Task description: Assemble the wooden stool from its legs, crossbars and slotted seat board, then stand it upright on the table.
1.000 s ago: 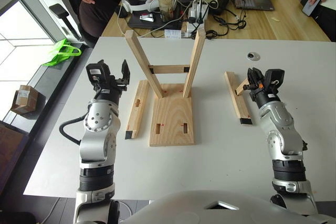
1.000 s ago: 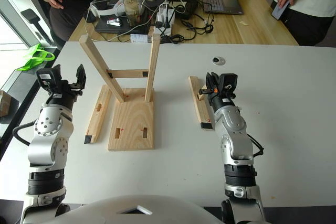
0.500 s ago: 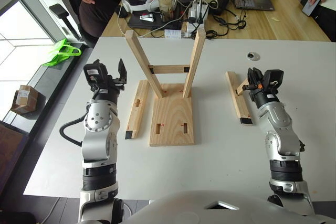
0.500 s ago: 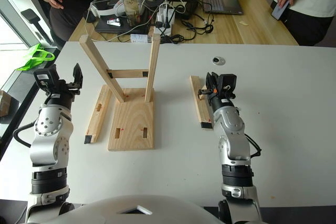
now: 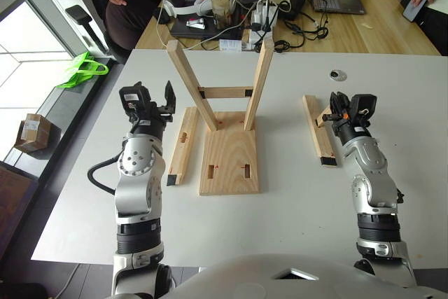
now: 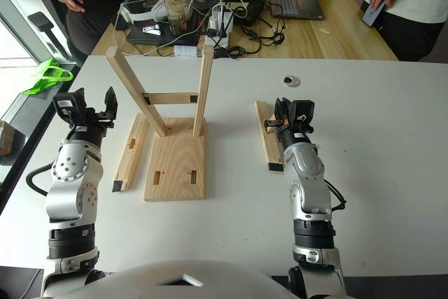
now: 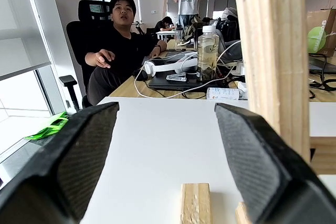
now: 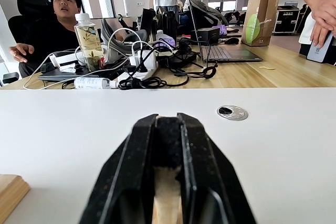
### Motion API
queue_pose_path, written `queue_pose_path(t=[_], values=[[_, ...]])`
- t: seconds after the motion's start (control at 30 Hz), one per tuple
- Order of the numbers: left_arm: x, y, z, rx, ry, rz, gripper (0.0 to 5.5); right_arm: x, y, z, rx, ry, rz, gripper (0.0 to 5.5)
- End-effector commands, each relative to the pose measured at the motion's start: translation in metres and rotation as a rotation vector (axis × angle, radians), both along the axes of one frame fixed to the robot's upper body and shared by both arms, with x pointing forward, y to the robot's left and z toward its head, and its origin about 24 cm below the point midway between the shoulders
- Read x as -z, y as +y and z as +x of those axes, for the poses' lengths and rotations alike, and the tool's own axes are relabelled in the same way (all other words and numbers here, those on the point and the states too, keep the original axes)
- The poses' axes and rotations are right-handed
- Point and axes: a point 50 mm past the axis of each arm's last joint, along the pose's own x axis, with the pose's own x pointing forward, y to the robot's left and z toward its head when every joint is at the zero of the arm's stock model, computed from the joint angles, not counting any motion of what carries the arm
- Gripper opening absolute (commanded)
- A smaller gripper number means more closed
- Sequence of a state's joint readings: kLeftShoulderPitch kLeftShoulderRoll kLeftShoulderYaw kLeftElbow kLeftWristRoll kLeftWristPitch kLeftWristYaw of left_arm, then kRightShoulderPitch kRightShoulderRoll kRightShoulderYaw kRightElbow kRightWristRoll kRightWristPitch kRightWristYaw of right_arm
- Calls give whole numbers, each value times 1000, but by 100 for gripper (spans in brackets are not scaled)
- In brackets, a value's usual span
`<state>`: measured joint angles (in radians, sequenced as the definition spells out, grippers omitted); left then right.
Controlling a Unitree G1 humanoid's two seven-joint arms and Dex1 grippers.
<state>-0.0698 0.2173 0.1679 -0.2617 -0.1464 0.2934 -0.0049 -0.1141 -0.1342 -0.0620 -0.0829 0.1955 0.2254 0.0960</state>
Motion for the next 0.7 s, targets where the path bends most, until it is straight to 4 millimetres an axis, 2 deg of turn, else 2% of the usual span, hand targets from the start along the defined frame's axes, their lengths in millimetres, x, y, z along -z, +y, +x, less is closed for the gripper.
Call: queue_pose_path(t=[0.03, 0.2, 0.37, 0.7], values=[[-3, -4, 4, 22, 6, 27, 352, 7, -1, -2, 8, 39, 0, 37], [-3, -7, 4, 38, 3, 35, 352, 8, -1, -2, 4, 43, -4, 37], [-5, -6, 4, 35, -8, 15, 283, 8, -1, -1, 2, 44, -3, 37], [-7, 1, 5, -26, 1, 41, 283, 9, 0, -1, -5, 49, -3, 37]])
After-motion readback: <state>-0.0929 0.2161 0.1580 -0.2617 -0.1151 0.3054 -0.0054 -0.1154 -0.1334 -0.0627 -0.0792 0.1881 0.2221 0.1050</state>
